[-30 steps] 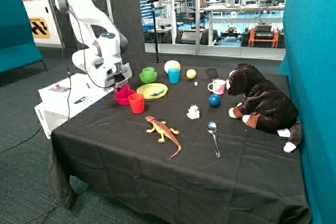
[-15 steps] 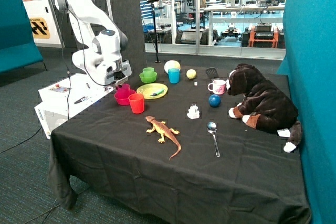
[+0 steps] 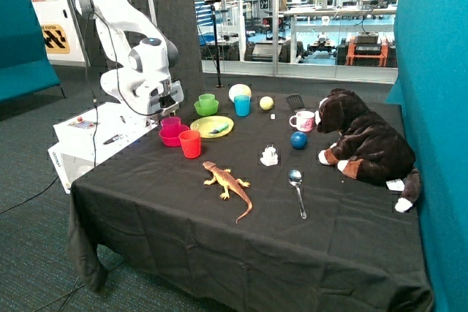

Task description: Match the cups with the appropriate bowls

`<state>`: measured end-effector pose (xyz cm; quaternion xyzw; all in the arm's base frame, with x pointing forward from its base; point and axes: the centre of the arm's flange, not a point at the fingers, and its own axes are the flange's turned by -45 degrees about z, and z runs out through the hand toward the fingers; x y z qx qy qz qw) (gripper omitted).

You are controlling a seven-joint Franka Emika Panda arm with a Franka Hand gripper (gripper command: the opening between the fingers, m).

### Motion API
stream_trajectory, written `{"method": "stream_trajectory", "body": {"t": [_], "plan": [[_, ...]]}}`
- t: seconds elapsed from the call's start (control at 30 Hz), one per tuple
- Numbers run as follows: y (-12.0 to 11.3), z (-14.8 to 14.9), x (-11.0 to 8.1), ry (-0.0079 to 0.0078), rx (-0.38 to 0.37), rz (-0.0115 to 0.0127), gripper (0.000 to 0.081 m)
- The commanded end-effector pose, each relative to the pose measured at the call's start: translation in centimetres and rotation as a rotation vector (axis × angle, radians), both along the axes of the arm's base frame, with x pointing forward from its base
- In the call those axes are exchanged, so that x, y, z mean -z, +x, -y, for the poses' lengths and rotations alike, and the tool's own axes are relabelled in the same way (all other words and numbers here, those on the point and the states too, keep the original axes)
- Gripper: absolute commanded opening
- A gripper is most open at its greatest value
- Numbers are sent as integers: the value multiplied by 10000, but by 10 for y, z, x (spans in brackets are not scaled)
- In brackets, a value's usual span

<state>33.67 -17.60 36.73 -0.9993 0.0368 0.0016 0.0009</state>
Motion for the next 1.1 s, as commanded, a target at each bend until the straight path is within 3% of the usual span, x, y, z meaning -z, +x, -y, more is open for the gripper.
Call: {"method": "stream_trajectory", "body": {"t": [0.0, 0.4, 1.07], "plan": [[-7, -11, -19, -18, -277, 31, 763], [-8, -48, -37, -16, -1548, 32, 684], [9, -64, -43, -15, -2175, 33, 673]]}}
